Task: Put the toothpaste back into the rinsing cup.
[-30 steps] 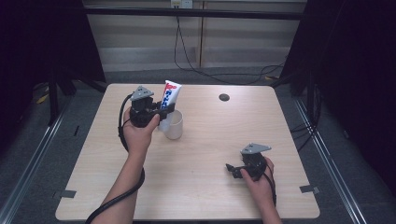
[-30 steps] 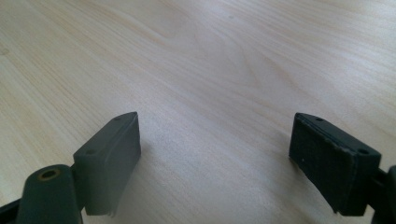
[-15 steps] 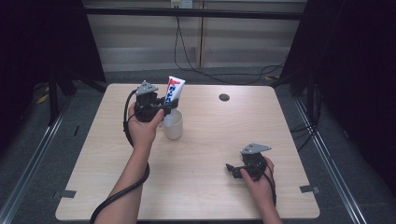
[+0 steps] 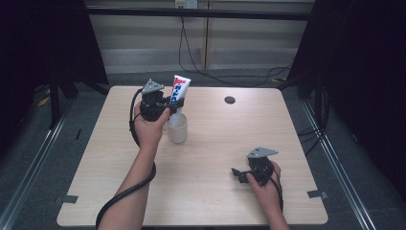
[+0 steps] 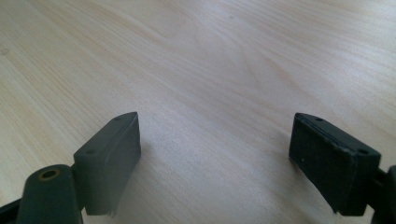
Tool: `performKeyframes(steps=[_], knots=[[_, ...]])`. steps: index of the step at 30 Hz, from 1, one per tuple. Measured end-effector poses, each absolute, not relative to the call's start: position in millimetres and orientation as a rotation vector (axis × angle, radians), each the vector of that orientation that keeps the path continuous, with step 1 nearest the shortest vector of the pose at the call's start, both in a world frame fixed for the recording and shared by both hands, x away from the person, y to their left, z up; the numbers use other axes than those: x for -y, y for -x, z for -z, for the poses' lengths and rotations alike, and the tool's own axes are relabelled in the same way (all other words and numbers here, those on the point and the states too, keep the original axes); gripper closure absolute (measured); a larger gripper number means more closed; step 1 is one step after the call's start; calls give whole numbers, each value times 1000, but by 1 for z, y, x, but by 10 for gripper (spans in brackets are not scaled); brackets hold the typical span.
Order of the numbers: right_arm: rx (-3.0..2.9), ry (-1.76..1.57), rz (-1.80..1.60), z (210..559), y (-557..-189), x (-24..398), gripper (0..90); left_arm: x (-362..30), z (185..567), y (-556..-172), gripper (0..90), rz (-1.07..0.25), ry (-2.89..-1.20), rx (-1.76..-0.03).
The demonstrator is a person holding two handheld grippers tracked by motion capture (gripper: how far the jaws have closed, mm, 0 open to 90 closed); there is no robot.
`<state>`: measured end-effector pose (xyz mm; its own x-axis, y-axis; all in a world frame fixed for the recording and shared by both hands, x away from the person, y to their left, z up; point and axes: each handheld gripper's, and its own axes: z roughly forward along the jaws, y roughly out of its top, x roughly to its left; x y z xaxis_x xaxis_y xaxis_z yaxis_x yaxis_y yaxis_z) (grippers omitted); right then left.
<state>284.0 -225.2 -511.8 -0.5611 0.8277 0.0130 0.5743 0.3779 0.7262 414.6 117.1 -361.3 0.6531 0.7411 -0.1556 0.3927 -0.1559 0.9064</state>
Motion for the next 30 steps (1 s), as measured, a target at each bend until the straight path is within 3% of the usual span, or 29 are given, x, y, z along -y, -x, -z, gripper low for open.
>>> performKeyframes(steps=[30], knots=[[-2295,-1226,-1000,512,-283,225,171,-102,377,-432,621,-397,-1788,-929]])
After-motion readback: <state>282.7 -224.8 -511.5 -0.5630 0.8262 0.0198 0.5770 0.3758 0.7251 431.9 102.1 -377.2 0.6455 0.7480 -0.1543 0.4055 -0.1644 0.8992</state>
